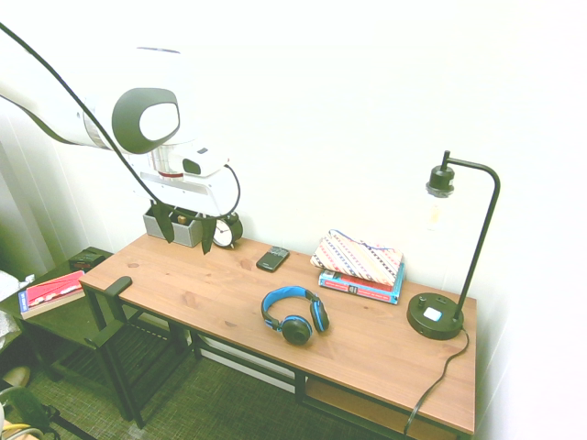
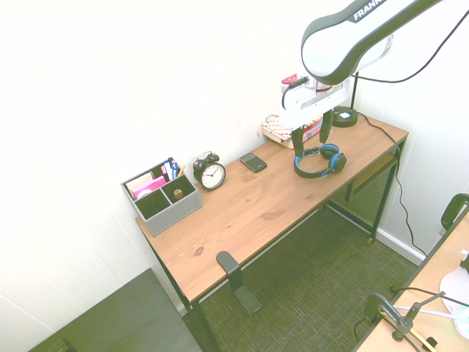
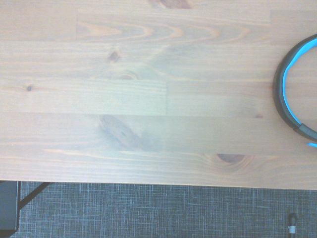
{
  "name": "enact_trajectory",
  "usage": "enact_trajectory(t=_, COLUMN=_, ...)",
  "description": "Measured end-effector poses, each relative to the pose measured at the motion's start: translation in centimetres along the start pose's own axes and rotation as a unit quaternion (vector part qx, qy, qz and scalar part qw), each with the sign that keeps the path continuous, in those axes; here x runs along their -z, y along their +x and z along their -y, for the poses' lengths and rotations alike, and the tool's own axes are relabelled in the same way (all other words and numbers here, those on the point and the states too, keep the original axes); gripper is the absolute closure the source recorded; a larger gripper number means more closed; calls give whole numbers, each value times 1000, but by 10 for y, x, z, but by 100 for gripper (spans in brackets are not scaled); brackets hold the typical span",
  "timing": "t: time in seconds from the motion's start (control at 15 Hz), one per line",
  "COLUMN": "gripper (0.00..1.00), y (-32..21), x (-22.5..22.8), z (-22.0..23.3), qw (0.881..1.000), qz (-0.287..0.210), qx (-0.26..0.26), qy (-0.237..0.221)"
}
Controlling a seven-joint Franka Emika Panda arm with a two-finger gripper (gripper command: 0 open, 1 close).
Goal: Hang the headphone
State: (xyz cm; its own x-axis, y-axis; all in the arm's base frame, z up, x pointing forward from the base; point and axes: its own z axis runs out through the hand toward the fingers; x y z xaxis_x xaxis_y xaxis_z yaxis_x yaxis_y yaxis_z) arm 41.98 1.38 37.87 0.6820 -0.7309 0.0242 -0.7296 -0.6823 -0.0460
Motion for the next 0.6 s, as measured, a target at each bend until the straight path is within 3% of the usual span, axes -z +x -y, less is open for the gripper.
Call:
enact_trajectory(t=0.27, gripper=0, y=21, x=-18, z=-2, qw=999, qz=-24, qx=-37, qy=-2)
enact_trajectory(t=0.6, gripper=0, y=91, x=-92, z=15, qw=995, qz=-23, qx=-95, qy=-3)
